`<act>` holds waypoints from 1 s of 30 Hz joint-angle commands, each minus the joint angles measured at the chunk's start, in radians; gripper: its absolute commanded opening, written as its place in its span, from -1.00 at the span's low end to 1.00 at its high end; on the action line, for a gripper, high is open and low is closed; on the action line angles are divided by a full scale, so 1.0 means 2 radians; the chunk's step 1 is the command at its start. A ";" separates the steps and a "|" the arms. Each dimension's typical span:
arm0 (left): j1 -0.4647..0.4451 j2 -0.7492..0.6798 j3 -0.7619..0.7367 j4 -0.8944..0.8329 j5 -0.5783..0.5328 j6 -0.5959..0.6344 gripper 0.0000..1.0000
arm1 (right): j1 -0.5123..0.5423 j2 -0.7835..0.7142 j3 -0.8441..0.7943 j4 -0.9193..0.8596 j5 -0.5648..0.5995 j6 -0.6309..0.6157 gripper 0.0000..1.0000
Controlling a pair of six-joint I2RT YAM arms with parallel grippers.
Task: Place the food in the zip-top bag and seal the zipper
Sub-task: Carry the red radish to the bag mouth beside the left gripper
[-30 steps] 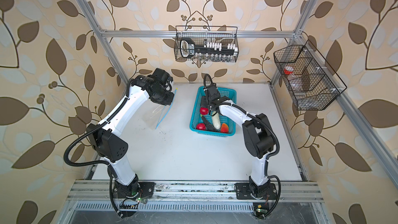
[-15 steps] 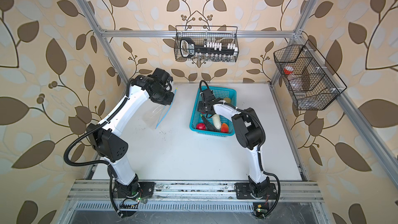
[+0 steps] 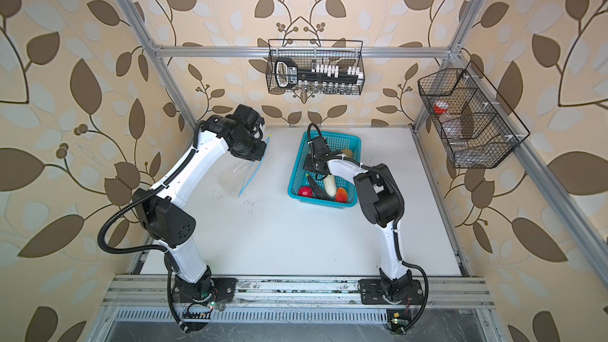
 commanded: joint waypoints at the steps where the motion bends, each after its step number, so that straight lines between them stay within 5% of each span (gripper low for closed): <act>1: -0.001 -0.023 -0.010 0.009 -0.003 -0.018 -1.00 | -0.003 -0.070 -0.041 0.043 -0.018 0.006 -0.35; 6: -0.007 -0.011 0.004 0.004 -0.063 -0.029 -1.00 | 0.002 -0.166 -0.120 0.104 -0.030 0.017 -0.39; 14: -0.061 0.022 0.036 -0.013 -0.219 -0.011 -1.00 | 0.054 -0.274 -0.269 0.329 -0.076 0.095 -0.43; 22: -0.111 0.065 0.066 -0.057 -0.344 -0.022 -1.00 | 0.118 -0.227 -0.300 0.547 -0.104 0.185 -0.49; 30: -0.116 0.066 0.068 -0.062 -0.336 -0.030 -1.00 | 0.143 -0.129 -0.309 0.764 -0.123 0.281 -0.60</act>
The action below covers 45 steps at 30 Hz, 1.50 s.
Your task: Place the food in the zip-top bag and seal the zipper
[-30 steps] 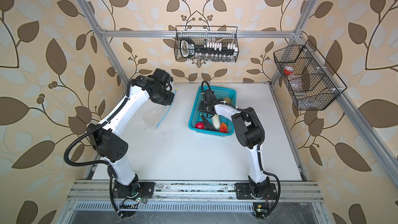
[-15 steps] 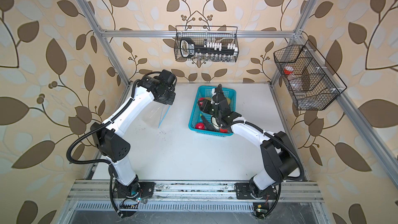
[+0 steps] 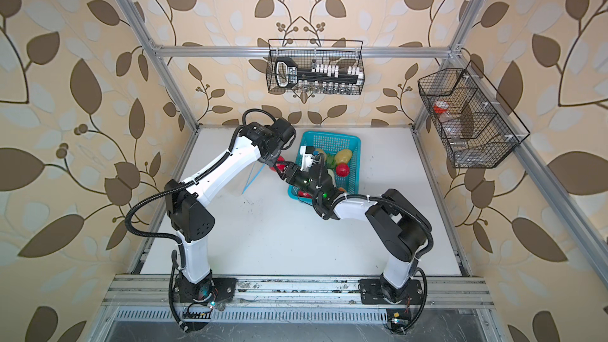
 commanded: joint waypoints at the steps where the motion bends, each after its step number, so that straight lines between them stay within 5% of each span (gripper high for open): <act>1: -0.002 -0.006 0.018 -0.018 -0.016 -0.019 -1.00 | 0.013 0.031 -0.005 0.157 -0.021 0.061 -0.61; 8: -0.002 0.000 0.019 -0.023 -0.020 -0.038 -1.00 | 0.031 0.080 0.005 0.260 -0.026 0.084 -0.67; 14: -0.002 0.004 0.022 -0.026 -0.011 -0.037 -1.00 | 0.021 0.071 -0.026 0.227 -0.006 0.088 -0.77; 21: -0.002 -0.009 0.017 -0.024 -0.014 -0.038 -1.00 | -0.025 -0.060 -0.070 -0.067 0.031 -0.009 -0.81; 27: -0.002 -0.017 0.018 -0.024 -0.001 -0.035 -1.00 | -0.044 -0.109 0.033 -0.436 0.153 -0.128 -0.75; 31: -0.003 -0.015 0.022 -0.027 0.003 -0.035 -1.00 | -0.074 -0.050 0.118 -0.561 0.155 -0.163 -0.45; 36: -0.002 -0.017 0.021 -0.028 0.005 -0.036 -1.00 | -0.091 -0.027 0.122 -0.567 0.148 -0.165 0.06; 45: -0.002 -0.016 0.022 -0.030 0.028 -0.031 -1.00 | -0.079 -0.059 0.142 -0.593 0.149 -0.180 0.60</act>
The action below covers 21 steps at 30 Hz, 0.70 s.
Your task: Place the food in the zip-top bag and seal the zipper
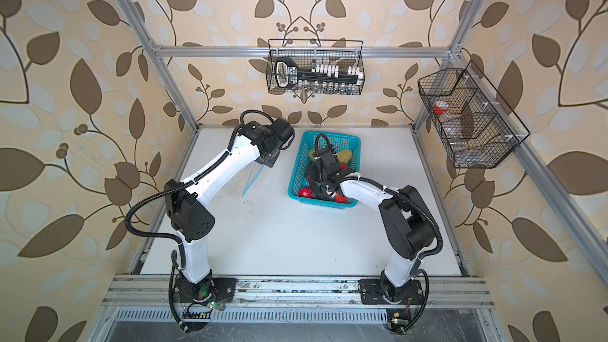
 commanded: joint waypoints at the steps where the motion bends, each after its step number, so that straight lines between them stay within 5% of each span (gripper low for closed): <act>1: -0.003 -0.016 0.018 -0.012 0.010 -0.006 -1.00 | 0.006 -0.024 0.020 -0.029 0.003 -0.007 0.60; 7: -0.002 -0.016 0.018 -0.013 0.020 -0.006 -1.00 | 0.050 -0.054 -0.020 0.084 -0.061 0.020 0.54; 14: -0.003 -0.019 0.016 -0.010 0.043 -0.007 -1.00 | 0.087 -0.003 -0.025 0.239 -0.126 0.105 0.26; 21: -0.002 -0.025 0.013 -0.011 0.041 -0.004 -1.00 | 0.097 0.030 -0.004 0.293 -0.134 0.130 0.12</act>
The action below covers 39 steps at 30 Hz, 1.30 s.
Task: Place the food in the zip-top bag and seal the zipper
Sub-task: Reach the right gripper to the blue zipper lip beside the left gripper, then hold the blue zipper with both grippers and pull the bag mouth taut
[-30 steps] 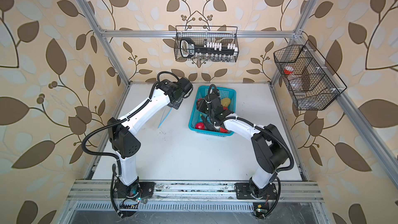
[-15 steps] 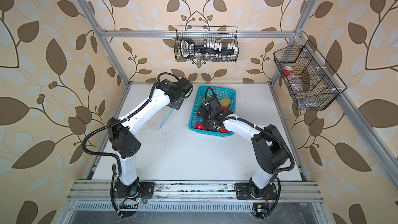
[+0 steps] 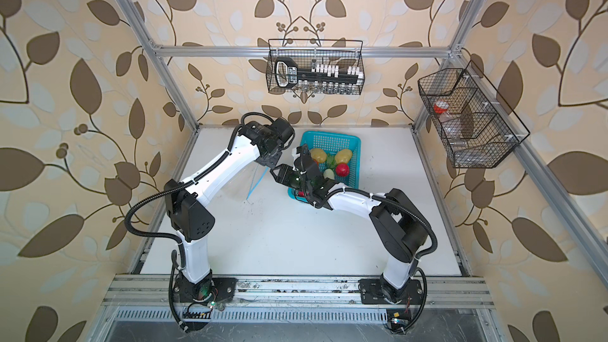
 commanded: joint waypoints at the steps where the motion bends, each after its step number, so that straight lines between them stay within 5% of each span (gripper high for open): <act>1: -0.003 -0.025 0.012 -0.011 -0.002 -0.004 -1.00 | 0.005 0.005 0.014 0.063 -0.014 0.031 0.11; 8: -0.001 -0.026 0.008 -0.012 -0.014 -0.009 -1.00 | 0.001 -0.008 -0.042 0.175 -0.005 0.060 -0.02; 19: -0.003 -0.028 0.010 -0.011 0.013 -0.010 -1.00 | 0.007 0.039 0.037 0.110 -0.027 0.047 -0.08; 22: -0.002 -0.025 0.013 -0.012 0.004 -0.013 -1.00 | 0.006 0.061 0.070 0.070 -0.025 0.043 -0.35; 26: -0.002 -0.026 0.016 -0.012 -0.019 -0.011 -1.00 | 0.000 0.066 0.088 0.006 0.003 0.028 -1.00; 32: 0.009 -0.013 0.018 0.009 -0.133 0.025 -1.00 | -0.013 0.042 0.076 -0.068 0.040 0.005 -1.00; 39: 0.056 0.011 0.108 -0.020 -0.137 0.054 -1.00 | -0.035 0.016 0.035 -0.139 0.084 -0.021 -1.00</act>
